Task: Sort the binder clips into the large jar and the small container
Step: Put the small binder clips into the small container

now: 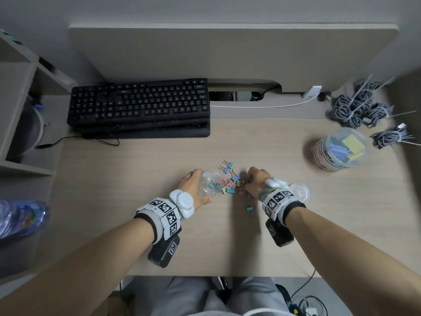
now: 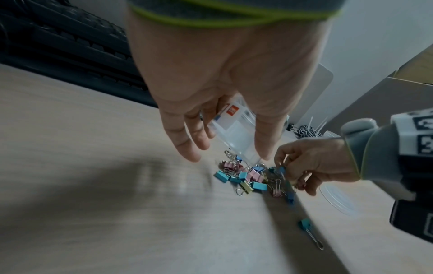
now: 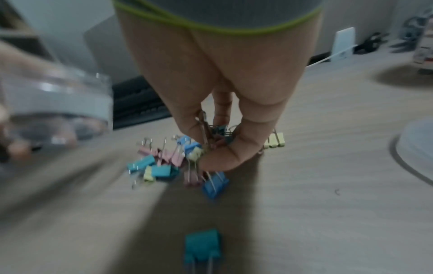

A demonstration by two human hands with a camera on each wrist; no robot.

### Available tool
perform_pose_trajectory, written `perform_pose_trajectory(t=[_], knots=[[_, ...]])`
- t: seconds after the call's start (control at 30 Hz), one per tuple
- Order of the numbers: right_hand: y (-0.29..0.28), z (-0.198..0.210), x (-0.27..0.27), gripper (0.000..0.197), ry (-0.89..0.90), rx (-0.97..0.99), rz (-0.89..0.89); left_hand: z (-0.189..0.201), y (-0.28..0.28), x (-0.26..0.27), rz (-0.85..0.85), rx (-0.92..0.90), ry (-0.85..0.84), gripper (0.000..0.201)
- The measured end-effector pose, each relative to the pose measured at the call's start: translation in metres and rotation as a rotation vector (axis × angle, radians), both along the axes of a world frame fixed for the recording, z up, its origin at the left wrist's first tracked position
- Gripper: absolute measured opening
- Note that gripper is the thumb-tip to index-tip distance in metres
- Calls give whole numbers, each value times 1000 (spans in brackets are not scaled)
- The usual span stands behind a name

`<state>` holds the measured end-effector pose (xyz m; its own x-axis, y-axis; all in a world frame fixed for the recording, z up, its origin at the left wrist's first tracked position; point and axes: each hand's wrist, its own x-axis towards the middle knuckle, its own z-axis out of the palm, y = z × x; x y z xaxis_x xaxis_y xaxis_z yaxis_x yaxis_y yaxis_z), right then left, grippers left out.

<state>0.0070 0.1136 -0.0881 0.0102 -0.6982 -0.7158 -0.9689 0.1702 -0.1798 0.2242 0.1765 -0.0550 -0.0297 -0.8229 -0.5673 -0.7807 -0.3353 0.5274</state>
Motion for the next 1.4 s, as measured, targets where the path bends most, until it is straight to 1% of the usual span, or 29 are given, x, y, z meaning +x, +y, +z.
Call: perform_pose_trajectory(t=[0.07, 0.13, 0.2, 0.3, 0.4, 0.47, 0.6, 0.63, 0.73, 0.87, 0.93, 1.0, 1.03, 1.07, 1.13, 1.23, 1.27, 1.33, 1.4], knots=[[1, 5, -8, 14, -114, -70, -140, -2, -4, -5, -24, 10, -9, 74], [2, 7, -10, 15, -277, -92, -271, -3, -7, -10, -48, 19, -24, 74], [1, 22, -4, 15, -430, -108, -362, -3, -10, -16, -54, 22, -29, 72], [0, 48, 4, 17, -588, -130, -404, -3, -14, -23, -57, 22, -11, 72], [1, 67, 15, 23, -649, -117, -339, -2, -15, -30, -73, 1, 36, 75], [3, 69, 23, 24, -625, -112, -269, -1, -15, -34, -70, -25, 43, 71], [6, 77, 33, 17, -518, -129, -110, 4, -16, -40, -78, -69, 4, 67], [5, 78, 33, 19, -513, -122, -85, 5, -17, -40, -86, -71, -6, 67], [3, 81, 33, 25, -538, -111, -77, 6, -19, -37, -80, -65, -29, 69], [-4, 82, 29, 16, -545, -184, -30, 4, -18, -34, -52, -59, -66, 68], [-10, 81, 25, 11, -568, -210, -72, 3, -17, -32, -53, -56, -82, 70], [-16, 71, 15, 14, -580, -197, -159, 2, -16, -28, -54, -50, -94, 71], [-19, 62, 8, 15, -558, -180, -187, 2, -15, -26, -51, -47, -98, 70], [-21, 53, 1, 16, -514, -167, -193, 2, -14, -24, -46, -46, -97, 70], [-23, 39, -16, 19, -345, -144, -148, 1, -13, -21, -36, -40, -89, 70], [-19, 17, -31, 34, -42, -101, 18, -1, -10, -13, -28, -20, -84, 70], [-17, 10, -33, 40, 17, -87, 76, -2, -9, -11, -29, -12, -89, 69], [-12, -1, -34, 53, 49, -46, 150, -3, -7, -7, -37, 3, -89, 70], [-7, -6, -30, 58, 31, -33, 198, -4, -6, -4, -43, 14, -85, 71]])
